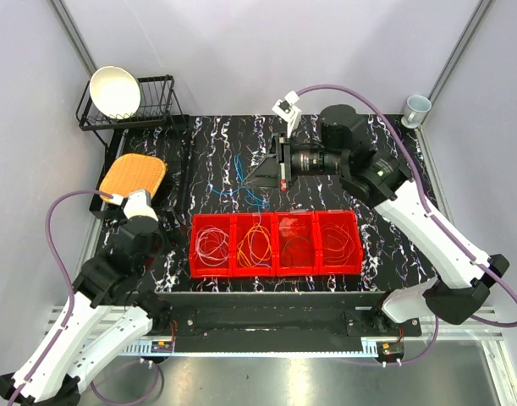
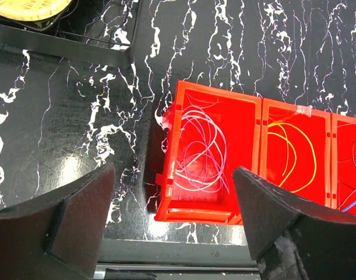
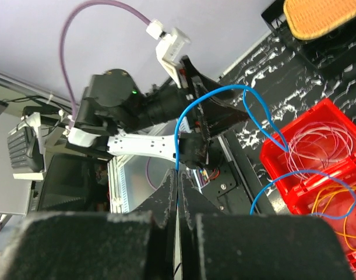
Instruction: Untangle the cables
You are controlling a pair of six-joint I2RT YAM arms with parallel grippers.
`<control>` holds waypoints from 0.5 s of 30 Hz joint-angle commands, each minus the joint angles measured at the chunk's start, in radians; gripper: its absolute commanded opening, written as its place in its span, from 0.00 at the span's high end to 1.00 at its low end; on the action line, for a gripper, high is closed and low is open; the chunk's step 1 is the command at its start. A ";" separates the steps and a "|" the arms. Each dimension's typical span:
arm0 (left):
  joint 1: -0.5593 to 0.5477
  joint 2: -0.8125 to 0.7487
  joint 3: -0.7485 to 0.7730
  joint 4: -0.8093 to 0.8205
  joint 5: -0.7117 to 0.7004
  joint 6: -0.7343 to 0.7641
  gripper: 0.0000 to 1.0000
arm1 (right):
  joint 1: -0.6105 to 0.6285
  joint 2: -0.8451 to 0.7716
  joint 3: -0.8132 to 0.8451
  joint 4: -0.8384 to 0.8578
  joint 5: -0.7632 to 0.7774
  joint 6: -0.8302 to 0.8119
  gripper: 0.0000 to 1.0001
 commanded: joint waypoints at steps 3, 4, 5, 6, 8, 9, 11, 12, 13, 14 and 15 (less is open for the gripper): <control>-0.004 0.001 0.003 0.029 -0.027 -0.009 0.15 | 0.010 -0.021 -0.103 0.100 0.008 0.010 1.00; -0.004 0.001 0.001 0.029 -0.027 -0.009 0.15 | 0.009 -0.018 -0.113 0.107 0.009 0.010 1.00; -0.004 0.000 0.001 0.029 -0.029 -0.009 0.15 | 0.008 -0.015 -0.129 0.108 0.014 0.001 1.00; -0.002 0.001 0.001 0.029 -0.029 -0.010 0.15 | 0.010 -0.013 -0.133 0.108 0.019 -0.001 1.00; -0.004 0.001 0.001 0.029 -0.029 -0.010 0.15 | 0.008 -0.004 -0.147 0.110 0.029 -0.013 1.00; -0.002 0.004 0.001 0.029 -0.030 -0.010 0.15 | 0.010 -0.001 -0.149 0.111 0.034 -0.015 1.00; -0.002 0.007 0.001 0.030 -0.030 -0.010 0.15 | 0.010 0.008 -0.155 0.114 0.037 -0.027 1.00; -0.002 0.009 0.003 0.029 -0.032 -0.010 0.15 | 0.009 0.011 -0.158 0.113 0.045 -0.030 1.00; -0.002 0.007 0.003 0.027 -0.030 -0.010 0.15 | 0.008 0.021 -0.162 0.114 0.048 -0.039 1.00; -0.002 0.009 0.003 0.029 -0.030 -0.010 0.15 | 0.010 0.025 -0.167 0.114 0.051 -0.041 1.00; -0.004 0.012 0.003 0.029 -0.032 -0.010 0.15 | 0.009 0.028 -0.172 0.114 0.049 -0.042 1.00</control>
